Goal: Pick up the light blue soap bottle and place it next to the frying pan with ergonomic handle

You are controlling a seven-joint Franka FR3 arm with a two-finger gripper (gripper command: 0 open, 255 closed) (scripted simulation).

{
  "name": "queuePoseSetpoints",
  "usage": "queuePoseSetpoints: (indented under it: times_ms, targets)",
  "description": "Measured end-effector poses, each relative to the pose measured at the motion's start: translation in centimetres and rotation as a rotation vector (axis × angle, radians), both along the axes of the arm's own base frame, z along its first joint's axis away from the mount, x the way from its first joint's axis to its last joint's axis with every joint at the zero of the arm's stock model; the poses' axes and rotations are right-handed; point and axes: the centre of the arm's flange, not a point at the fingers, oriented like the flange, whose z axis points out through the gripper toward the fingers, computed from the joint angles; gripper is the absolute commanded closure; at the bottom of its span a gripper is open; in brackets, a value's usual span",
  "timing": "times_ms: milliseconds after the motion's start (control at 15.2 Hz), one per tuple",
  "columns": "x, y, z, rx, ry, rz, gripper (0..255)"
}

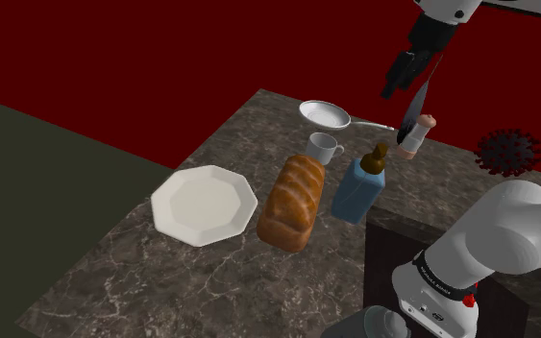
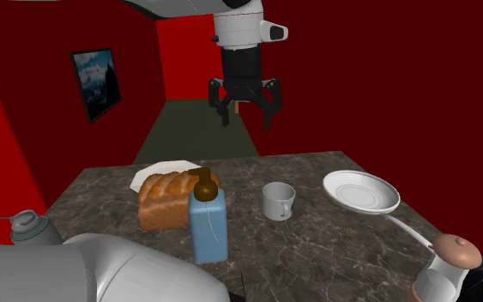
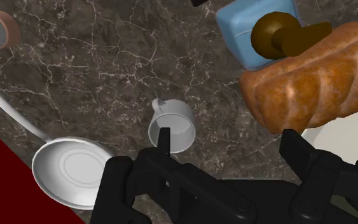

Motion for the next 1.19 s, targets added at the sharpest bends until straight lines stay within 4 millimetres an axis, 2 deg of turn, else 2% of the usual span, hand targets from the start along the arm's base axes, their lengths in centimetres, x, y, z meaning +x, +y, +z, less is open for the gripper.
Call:
queuePoseSetpoints:
  times_ms: [198, 462, 726, 858, 1188]
  targets:
    - [-0.6, 1.2, -0.8, -0.007, 0.007, 0.001, 0]
    - [-2.3, 4.8, -3.3, -0.029, 0.029, 0.004, 0]
    - [-5.1, 9.0, -6.4, -0.053, 0.054, 0.006, 0]
    - [-5.8, 9.7, -7.3, -0.059, 0.059, 0.005, 0]
    - [-5.9, 9.6, -9.8, -0.061, 0.061, 0.004, 0]
